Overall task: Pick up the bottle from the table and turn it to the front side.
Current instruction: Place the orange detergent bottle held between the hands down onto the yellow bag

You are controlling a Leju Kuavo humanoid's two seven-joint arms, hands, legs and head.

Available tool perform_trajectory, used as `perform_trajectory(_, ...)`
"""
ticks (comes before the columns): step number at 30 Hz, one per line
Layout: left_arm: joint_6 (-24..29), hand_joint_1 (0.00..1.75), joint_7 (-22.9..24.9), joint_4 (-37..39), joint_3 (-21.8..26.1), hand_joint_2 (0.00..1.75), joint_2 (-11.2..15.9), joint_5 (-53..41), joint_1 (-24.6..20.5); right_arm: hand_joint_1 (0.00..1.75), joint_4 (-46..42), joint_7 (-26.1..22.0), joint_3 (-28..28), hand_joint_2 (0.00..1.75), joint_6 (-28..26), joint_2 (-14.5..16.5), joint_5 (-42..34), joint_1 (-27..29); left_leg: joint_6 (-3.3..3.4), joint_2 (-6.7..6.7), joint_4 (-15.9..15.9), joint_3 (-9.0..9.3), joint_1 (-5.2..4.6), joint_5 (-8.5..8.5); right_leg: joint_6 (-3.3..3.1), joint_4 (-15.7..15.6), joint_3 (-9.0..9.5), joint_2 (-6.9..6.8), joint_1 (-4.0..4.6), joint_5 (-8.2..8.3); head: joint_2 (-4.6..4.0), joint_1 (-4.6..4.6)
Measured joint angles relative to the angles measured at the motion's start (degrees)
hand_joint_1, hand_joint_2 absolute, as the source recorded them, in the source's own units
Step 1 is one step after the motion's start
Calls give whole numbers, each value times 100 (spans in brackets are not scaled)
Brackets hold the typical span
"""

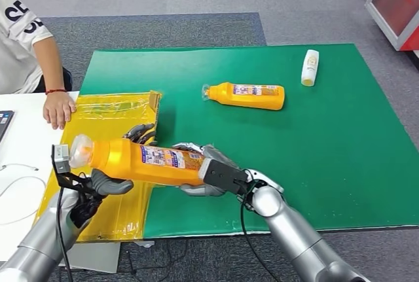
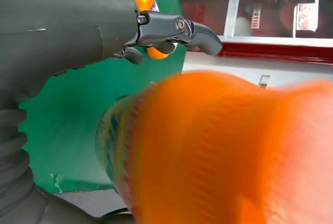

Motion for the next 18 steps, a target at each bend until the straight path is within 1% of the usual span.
perform_trajectory(7,38,0,-25,16,-64,175,-8,28,-40,175,100,58,8,175,-63,44,51,-22,0,0,0,0,0,0,0,0,-1,0,0,0,0,1)
perform_trajectory(18,177,0,-81,16,-102,175,-34,86,-47,175,113,176,28,175,-349,122,406,-15,0,0,0,0,0,0,0,0,-1,0,0,0,0,1)
